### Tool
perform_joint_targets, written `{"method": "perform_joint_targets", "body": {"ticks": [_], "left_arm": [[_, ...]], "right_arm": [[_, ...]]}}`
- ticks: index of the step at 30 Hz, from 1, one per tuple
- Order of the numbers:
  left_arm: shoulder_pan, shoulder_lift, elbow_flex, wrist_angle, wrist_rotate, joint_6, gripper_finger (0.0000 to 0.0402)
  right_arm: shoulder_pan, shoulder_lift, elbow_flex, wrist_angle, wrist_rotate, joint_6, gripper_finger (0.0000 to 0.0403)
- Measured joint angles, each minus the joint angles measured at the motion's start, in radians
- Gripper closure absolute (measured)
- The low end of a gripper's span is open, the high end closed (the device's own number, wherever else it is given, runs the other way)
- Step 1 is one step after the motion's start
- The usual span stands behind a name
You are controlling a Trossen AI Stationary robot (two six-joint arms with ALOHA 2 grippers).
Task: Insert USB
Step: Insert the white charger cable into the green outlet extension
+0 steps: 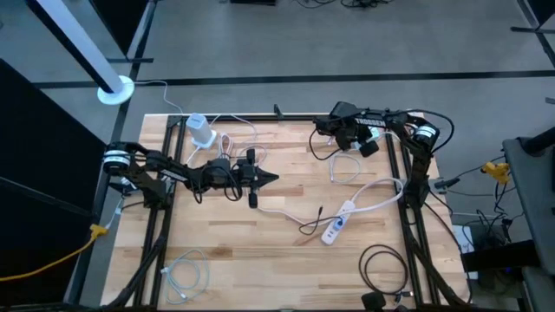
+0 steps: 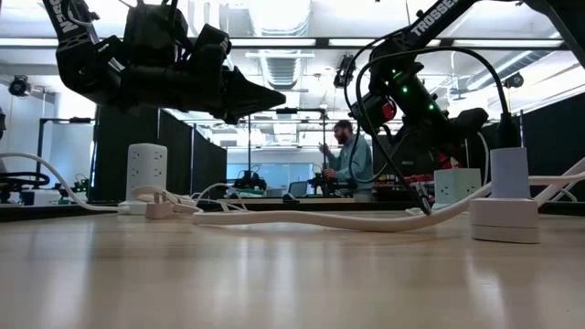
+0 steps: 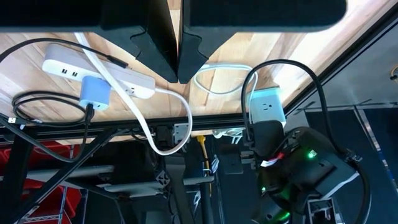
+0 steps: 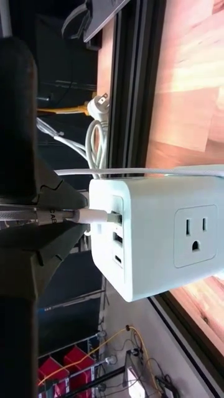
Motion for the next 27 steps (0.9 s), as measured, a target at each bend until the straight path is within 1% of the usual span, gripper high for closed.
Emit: {"method": "perform_joint_targets", "body": {"ticks": [13, 20, 27], "left_arm": [[0.000, 0.000, 0.000, -0.005, 0.000, 0.004, 0.0402], [0.000, 0.000, 0.000, -0.005, 0.000, 0.004, 0.0402], [-0.001, 0.000, 0.000, -0.005, 0.001, 0.000, 0.0402]], "right_arm": [[0.000, -0.011, 0.000, -0.001, -0.010, 0.000, 0.0391], [-0.003, -0.036, -0.001, -0.001, -0.060, 0.009, 0.0391], [-0.008, -0.043, -0.002, 0.007, -0.056, 0.008, 0.0391]]}}
